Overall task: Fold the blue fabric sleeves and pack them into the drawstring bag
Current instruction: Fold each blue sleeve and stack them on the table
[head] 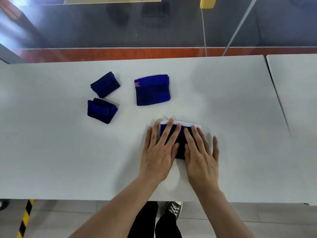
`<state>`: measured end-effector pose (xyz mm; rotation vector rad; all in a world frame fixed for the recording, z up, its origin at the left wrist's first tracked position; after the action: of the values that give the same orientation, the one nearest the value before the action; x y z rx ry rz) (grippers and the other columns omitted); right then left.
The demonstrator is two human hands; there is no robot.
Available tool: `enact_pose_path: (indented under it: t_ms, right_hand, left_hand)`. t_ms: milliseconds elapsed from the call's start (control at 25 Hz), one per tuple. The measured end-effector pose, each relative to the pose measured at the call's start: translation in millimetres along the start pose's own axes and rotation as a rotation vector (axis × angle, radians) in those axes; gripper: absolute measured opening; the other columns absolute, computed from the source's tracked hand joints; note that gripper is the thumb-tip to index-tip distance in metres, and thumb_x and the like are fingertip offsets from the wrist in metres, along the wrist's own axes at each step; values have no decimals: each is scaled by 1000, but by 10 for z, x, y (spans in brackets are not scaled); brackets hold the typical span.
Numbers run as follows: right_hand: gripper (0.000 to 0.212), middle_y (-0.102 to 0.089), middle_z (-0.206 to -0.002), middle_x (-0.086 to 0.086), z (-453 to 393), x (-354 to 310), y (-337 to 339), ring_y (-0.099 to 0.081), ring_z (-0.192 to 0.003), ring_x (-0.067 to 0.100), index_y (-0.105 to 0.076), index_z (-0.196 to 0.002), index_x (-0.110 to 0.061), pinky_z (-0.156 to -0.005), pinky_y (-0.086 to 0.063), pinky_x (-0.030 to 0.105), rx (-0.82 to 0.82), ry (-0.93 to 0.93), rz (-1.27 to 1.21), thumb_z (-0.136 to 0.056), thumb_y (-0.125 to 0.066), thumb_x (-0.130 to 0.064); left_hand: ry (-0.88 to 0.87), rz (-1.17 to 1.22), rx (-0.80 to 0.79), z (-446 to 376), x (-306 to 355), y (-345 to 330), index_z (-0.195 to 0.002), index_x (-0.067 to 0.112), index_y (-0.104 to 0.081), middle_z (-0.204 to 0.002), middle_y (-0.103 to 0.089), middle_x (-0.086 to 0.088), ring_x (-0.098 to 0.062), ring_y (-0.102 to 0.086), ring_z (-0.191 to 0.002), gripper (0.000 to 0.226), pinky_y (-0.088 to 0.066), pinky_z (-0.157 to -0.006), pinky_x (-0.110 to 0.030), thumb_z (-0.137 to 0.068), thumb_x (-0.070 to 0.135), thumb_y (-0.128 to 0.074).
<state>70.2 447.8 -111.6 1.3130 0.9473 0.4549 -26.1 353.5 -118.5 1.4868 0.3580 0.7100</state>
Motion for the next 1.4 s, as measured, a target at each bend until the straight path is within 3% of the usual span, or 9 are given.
enact_pose_path:
  t_ms: [360, 520, 680, 760, 840, 960, 1160, 1280, 1400]
  right_hand:
    - [54, -28, -165, -4, -435, 45, -2, -15, -155, 13, -33, -156, -25, -126, 0, 47, -68, -21, 27, -103, -41, -20]
    - [58, -32, -163, -2, -476, 27, 47, -20, -154, 17, -38, -153, -25, -125, -7, 50, -66, -52, 45, -98, -51, -14]
    - [50, -45, -154, 8, -536, -111, 194, -42, -140, 29, -51, -142, -20, -118, -23, 48, 7, -64, 6, -93, -58, -17]
    - [59, -42, -152, 11, -604, -83, 250, -43, -135, 32, -41, -146, -22, -113, -27, 47, -51, -198, -34, -91, -62, -26]
    - [65, -45, -144, 13, -660, 11, 261, -43, -129, 35, -37, -145, -20, -107, -32, 47, -174, -424, -67, -89, -63, -39]
    - [54, -54, -129, 12, -624, 29, 244, -50, -118, 33, -46, -133, -15, -101, -38, 44, -243, -629, -234, -88, -64, -40]
    - [41, -63, -108, -2, -478, 32, 242, -60, -94, 16, -57, -127, -17, -72, -45, 28, -180, -903, -706, -89, -68, -28]
    - [30, -71, -95, -1, -416, 24, 294, -67, -86, 16, -67, -114, -13, -69, -49, 29, -157, -985, -811, -88, -71, -26]
    - [22, -75, -86, -2, -457, -251, 517, -72, -78, 11, -70, -109, -18, -68, -52, 25, -37, -829, -848, -89, -71, -26]
  left_hand:
    - [14, 63, -116, -425, -45, 52, -158, 34, 6, -167, 16, 7, -35, 2, -154, 57, -3, -125, -49, -107, 41, -19]
    - [8, 91, -48, -389, -35, 186, -157, 28, -22, -169, -8, 2, -34, -21, -150, 54, -21, -122, -46, -105, 34, -35]
    - [15, 142, 108, -291, -320, 505, -147, 18, -42, -158, -37, -5, -27, -41, -138, 50, -37, -113, -40, -97, 20, -48]
    - [58, 180, 174, -315, -500, 676, -138, 16, -50, -139, -54, -6, -25, -52, -118, 43, -46, -101, -38, -95, 17, -51]
    - [213, 316, 100, -367, -589, 709, -124, 13, -59, -114, -65, -5, -22, -55, -96, 29, -49, -87, -35, -97, 20, -53]
    - [437, 676, -168, -407, -477, 493, -112, 13, -65, -104, -71, -1, -21, -64, -96, 23, -51, -85, -35, -99, 28, -52]
    - [511, 780, -127, -376, -471, 368, -104, 15, -62, -97, -69, 2, -18, -65, -91, 15, -55, -86, -39, -92, 21, -67]
    - [464, 755, -89, -359, -468, 447, -101, 18, -56, -98, -64, 4, -17, -62, -89, 18, -55, -84, -40, -90, 21, -70]
    - [248, 716, -46, -364, -325, 739, -115, 24, -59, -113, -59, 6, -14, -57, -102, 21, -51, -91, -33, -96, 30, -59]
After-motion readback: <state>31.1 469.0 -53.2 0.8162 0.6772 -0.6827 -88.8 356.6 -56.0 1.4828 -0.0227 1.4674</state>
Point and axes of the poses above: each hand's wrist, its own z-axis away from the middle knuckle, its own y-axis out of the back of the hand, x = y × z, the point moved 6 cm from there along -z, towards the middle knuckle
